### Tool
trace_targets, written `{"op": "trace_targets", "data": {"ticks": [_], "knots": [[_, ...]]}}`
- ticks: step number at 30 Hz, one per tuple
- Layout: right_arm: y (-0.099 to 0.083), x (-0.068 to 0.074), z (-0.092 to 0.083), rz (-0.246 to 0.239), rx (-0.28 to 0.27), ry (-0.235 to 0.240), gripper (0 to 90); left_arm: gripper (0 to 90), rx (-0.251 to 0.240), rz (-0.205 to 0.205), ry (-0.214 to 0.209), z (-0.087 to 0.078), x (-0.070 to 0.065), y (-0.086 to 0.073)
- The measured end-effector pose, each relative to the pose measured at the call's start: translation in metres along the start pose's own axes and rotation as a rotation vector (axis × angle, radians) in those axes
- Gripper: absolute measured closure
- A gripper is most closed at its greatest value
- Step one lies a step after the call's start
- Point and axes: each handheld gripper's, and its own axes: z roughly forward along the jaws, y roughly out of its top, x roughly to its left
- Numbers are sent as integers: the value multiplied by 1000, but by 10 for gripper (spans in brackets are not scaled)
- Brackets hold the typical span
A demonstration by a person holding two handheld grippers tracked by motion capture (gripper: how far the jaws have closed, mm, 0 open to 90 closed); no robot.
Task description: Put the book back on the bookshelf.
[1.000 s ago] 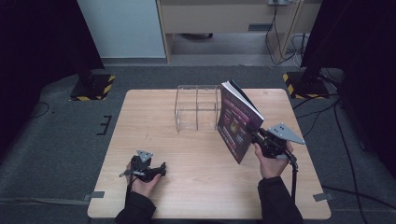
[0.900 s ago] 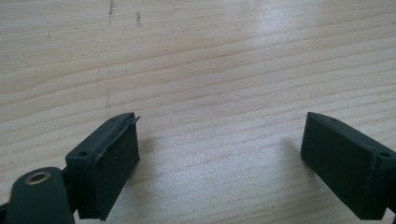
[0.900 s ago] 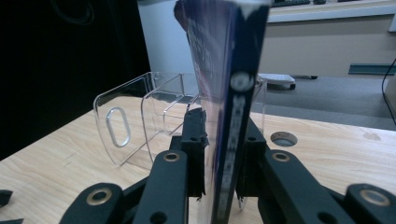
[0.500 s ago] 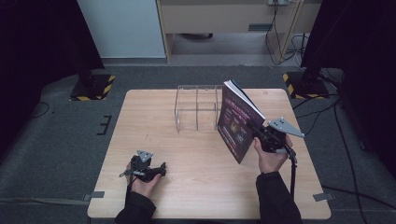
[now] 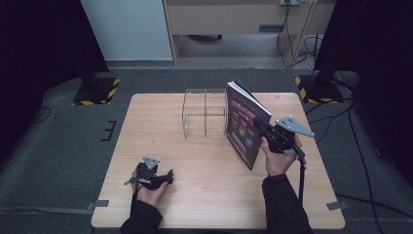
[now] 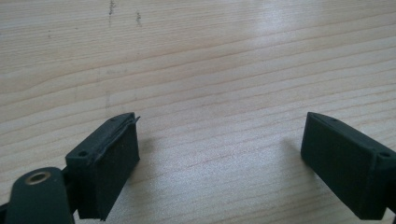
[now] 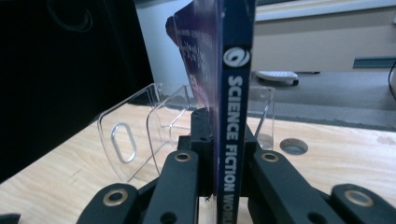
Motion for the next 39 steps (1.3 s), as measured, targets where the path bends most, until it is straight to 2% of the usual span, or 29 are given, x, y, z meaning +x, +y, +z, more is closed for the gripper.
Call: {"op": "trace_targets", "data": {"ticks": [8,16,24,28,35,39], "knots": [[17,-1,14,7,-44,-25,844,106,0,0,0,0,0,0],[23,-8,39,16,-61,-62,844,106,0,1,0,0,0,0],[22,-9,61,2,-80,-106,844,106,0,1,0,0,0,0],[19,-11,68,12,-92,-118,844,106,0,1,0,0,0,0],[13,-13,79,1,-99,-152,844,106,-1,1,1,0,0,0],[10,-15,83,20,-98,-157,844,106,0,1,1,0,0,0]]}}
